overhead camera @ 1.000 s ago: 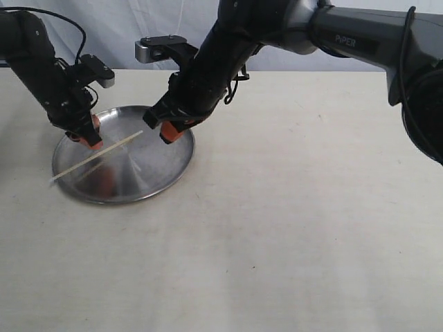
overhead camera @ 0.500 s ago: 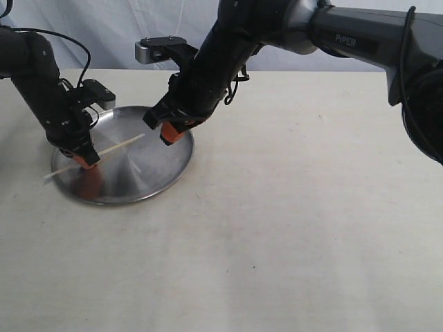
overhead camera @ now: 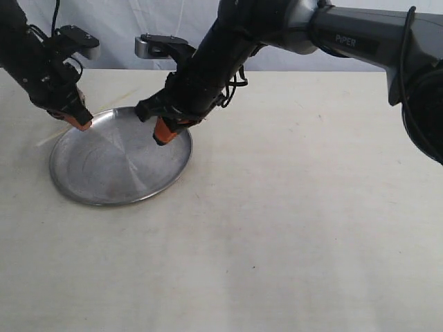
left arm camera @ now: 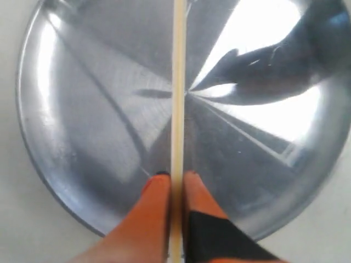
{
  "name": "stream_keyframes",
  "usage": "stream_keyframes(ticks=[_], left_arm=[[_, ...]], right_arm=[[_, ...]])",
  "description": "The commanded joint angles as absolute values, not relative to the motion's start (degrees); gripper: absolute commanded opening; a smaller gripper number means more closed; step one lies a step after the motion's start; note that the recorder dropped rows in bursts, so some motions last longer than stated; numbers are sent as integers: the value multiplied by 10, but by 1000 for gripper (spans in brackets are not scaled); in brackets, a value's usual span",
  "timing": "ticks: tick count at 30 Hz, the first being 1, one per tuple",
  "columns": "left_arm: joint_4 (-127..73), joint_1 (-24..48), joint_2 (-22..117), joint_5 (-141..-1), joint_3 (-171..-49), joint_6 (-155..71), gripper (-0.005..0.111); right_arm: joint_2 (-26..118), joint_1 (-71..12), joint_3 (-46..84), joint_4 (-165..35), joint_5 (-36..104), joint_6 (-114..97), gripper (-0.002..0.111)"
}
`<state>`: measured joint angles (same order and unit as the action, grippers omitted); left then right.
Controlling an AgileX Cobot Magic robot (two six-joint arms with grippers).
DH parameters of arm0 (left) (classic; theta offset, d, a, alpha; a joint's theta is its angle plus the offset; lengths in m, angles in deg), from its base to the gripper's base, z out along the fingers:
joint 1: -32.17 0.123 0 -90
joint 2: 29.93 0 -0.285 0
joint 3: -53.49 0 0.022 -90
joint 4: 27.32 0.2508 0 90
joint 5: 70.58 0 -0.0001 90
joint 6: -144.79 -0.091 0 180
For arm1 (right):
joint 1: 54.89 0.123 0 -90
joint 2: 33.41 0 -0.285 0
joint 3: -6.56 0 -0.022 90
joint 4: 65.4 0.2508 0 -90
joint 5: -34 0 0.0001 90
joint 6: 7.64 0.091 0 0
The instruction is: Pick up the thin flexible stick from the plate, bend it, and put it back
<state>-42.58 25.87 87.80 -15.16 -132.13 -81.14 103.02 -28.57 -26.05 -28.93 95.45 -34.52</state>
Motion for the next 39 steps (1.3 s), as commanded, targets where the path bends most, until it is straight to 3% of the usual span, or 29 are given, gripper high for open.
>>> stream_keyframes(ticks=[1, 8, 19, 35, 37, 39], left_arm=[[-469, 256, 852, -111, -1321, -808, 0], [-634, 249, 846, -41, -1312, -896, 0], [-668, 211, 846, -31, -1271, -892, 0], [-713, 211, 846, -6, -1270, -890, 0], [-714, 211, 846, -6, -1270, -890, 0], [-714, 211, 846, -6, -1270, -890, 0]], right_arm=[[1033, -292, -262, -231, 918, -279, -1], [1041, -331, -223, -93, 927, -289, -1], [1005, -418, -13, 207, 1025, -572, -1], [1004, -407, 19, 184, 1040, -617, -1], [1002, -409, 19, 182, 1040, -617, 6], [1001, -409, 19, 173, 1040, -617, 22]])
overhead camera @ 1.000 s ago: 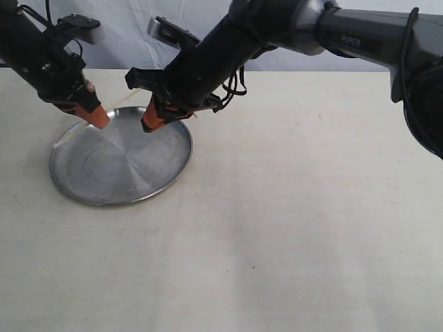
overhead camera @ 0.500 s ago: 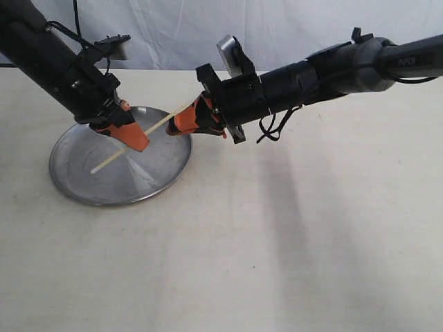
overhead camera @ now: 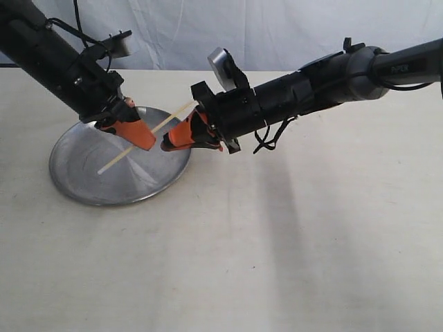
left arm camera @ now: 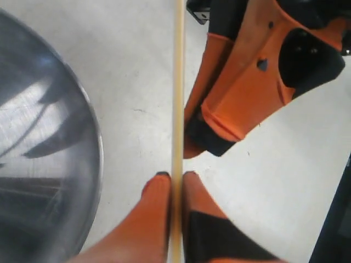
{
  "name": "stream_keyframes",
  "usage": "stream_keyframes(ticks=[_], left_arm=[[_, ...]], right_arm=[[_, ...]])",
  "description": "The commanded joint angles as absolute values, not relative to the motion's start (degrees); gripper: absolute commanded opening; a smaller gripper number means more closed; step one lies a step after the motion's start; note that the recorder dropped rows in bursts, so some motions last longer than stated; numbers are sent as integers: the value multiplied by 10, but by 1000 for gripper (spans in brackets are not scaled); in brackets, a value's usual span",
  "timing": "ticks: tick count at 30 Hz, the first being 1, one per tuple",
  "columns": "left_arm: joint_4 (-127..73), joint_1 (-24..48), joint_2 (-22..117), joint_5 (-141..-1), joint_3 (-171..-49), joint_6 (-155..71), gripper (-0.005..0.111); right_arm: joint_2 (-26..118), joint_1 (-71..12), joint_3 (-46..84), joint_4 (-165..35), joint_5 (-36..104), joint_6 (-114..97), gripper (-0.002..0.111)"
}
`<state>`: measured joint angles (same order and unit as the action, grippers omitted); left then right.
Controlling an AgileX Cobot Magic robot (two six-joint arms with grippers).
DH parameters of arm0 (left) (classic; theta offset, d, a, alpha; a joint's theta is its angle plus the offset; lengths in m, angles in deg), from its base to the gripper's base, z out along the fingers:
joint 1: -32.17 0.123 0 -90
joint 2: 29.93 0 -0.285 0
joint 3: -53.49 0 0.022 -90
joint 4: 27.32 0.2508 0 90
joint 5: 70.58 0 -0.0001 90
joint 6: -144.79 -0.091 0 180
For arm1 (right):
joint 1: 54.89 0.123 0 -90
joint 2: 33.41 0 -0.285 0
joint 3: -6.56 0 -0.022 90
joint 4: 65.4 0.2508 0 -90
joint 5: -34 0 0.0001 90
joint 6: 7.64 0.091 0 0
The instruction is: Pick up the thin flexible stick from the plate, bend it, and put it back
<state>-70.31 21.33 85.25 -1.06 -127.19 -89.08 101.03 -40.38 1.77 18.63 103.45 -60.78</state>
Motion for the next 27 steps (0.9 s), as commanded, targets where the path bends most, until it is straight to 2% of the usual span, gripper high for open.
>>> stream_keyframes(ticks=[1, 2, 4, 6, 8, 11, 27], left_arm=[[-715, 211, 846, -6, -1270, -890, 0], [-719, 211, 846, -6, -1270, -890, 0], [-730, 211, 846, -6, -1265, -890, 0], [-748, 211, 846, -6, -1258, -890, 0], [-760, 207, 846, -6, -1252, -890, 0], [-756, 194, 846, -6, -1243, -890, 0], [-780, 172, 845, -6, -1214, -894, 0]], right_arm=[[1000, -409, 19, 168, 1040, -617, 32], [1000, -409, 19, 162, 1040, -617, 41], [999, -409, 19, 159, 1040, -612, 66], [999, -409, 19, 163, 1040, -611, 84], [999, -409, 18, 170, 1040, -611, 94], [999, -409, 18, 197, 1040, -613, 98], [998, -403, 18, 201, 1040, -627, 98]])
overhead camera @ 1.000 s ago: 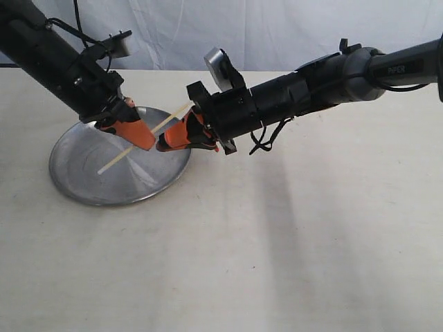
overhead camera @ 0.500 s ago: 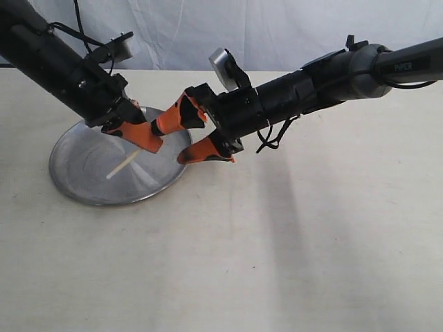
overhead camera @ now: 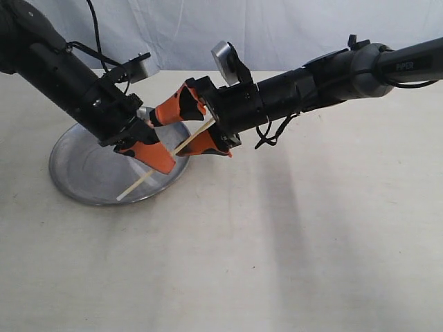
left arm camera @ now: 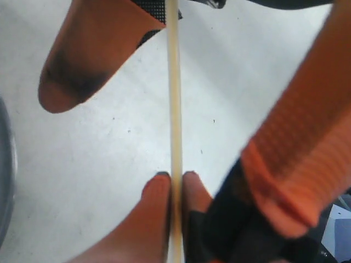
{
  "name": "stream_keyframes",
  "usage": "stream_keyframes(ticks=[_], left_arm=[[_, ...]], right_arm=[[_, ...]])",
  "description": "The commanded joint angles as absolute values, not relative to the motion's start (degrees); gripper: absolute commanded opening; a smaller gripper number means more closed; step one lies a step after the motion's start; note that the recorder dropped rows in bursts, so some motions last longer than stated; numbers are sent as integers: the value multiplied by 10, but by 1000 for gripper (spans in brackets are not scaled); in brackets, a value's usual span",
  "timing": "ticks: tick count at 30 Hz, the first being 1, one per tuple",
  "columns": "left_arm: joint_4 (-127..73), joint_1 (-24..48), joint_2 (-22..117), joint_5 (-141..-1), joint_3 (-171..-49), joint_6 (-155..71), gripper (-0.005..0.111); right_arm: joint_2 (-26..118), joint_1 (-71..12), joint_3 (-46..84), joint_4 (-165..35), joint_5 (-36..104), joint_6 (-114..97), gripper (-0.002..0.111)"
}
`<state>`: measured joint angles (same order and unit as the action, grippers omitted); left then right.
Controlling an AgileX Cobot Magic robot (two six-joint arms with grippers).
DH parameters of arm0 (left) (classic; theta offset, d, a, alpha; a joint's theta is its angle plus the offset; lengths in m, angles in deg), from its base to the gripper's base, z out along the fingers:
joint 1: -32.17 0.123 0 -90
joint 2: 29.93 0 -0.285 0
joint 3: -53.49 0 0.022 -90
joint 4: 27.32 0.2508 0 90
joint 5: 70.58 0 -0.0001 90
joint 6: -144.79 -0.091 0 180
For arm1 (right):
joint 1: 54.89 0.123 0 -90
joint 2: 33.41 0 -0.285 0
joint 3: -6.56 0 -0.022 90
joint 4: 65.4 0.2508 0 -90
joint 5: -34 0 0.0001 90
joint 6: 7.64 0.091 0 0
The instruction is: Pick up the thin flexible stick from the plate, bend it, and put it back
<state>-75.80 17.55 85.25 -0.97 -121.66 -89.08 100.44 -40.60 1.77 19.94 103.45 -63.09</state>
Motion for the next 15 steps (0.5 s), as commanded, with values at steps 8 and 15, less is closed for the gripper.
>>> stream_keyframes(ticks=[8, 15], left_arm=[[-779, 173, 843, -6, -1214, -895, 0], [-781, 215, 807, -6, -1214, -895, 0]], right_arm=[[998, -401, 18, 206, 1040, -575, 97], [998, -415, 18, 154, 1040, -524, 97]])
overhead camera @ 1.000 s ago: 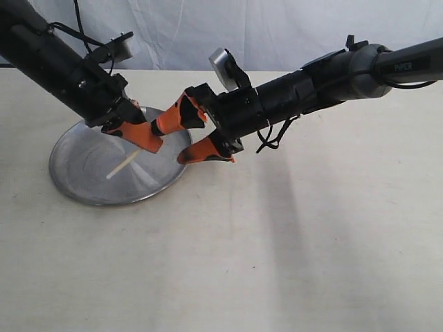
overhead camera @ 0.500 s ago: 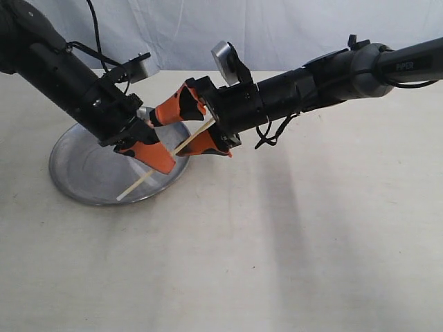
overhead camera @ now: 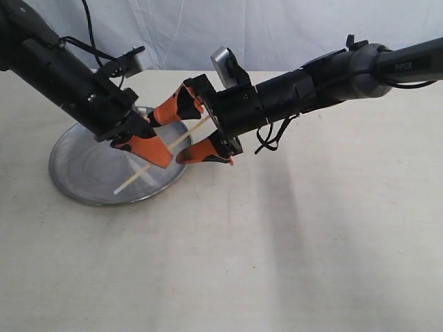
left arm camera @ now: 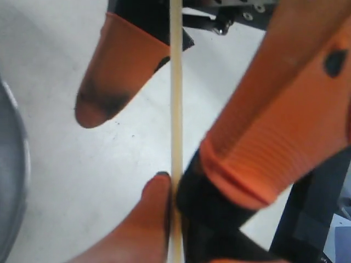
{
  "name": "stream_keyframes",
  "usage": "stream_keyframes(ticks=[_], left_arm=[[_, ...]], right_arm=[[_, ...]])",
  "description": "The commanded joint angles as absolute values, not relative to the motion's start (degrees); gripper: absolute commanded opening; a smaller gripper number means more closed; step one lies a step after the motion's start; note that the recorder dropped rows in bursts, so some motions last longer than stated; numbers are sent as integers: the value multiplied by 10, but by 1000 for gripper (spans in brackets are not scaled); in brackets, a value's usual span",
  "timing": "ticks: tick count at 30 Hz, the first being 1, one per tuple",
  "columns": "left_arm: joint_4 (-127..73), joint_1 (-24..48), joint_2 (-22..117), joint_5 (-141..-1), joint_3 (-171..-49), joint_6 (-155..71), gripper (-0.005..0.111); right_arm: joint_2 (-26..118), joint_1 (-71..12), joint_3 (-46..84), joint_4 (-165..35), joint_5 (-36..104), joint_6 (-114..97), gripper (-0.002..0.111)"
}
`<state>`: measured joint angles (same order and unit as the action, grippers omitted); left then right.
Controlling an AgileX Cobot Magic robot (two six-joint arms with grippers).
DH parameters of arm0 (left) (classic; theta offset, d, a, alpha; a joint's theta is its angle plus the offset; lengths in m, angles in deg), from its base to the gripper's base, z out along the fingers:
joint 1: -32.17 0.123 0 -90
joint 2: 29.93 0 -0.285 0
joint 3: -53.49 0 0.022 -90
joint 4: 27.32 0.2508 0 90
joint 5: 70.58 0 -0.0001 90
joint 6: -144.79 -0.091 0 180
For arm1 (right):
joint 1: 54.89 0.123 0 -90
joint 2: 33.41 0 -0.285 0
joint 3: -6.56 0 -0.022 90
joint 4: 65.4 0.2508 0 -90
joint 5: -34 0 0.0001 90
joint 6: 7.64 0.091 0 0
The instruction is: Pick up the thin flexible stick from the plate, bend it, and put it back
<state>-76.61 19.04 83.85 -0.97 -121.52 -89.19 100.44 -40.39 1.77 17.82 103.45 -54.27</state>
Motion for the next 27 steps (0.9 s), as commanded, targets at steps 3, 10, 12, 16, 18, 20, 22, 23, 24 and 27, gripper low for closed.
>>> stream_keyframes(ticks=[3, 10, 12, 16, 18, 20, 22, 23, 24, 27], left_arm=[[-785, 219, 793, -6, -1214, -891, 0], [-794, 200, 782, -6, -1187, -887, 0], [-795, 196, 782, -6, -1176, -894, 0], [-817, 196, 782, -6, -1163, -906, 0], [-835, 196, 782, -6, -1163, -909, 0], [-848, 195, 782, -6, -1163, -913, 0], [-848, 195, 782, -6, -1163, -916, 0], [-848, 195, 782, -6, -1163, -919, 0], [-848, 195, 782, -6, -1163, -920, 0], [-851, 195, 782, -6, -1163, -929, 0]], right_arm=[[998, -424, 17, 165, 1040, -523, 97], [998, -429, -1, 190, 1040, -526, 57], [998, -429, -1, 210, 1040, -529, 40], [998, -427, -1, 217, 1040, -527, 39], [998, -427, -1, 218, 1040, -527, 44], [998, -427, -1, 227, 1040, -527, 41], [998, -427, -1, 228, 1040, -527, 25], [996, -427, -1, 228, 1040, -527, 15], [996, -427, -1, 228, 1040, -527, 6], [996, -427, -1, 231, 1040, -527, 0]])
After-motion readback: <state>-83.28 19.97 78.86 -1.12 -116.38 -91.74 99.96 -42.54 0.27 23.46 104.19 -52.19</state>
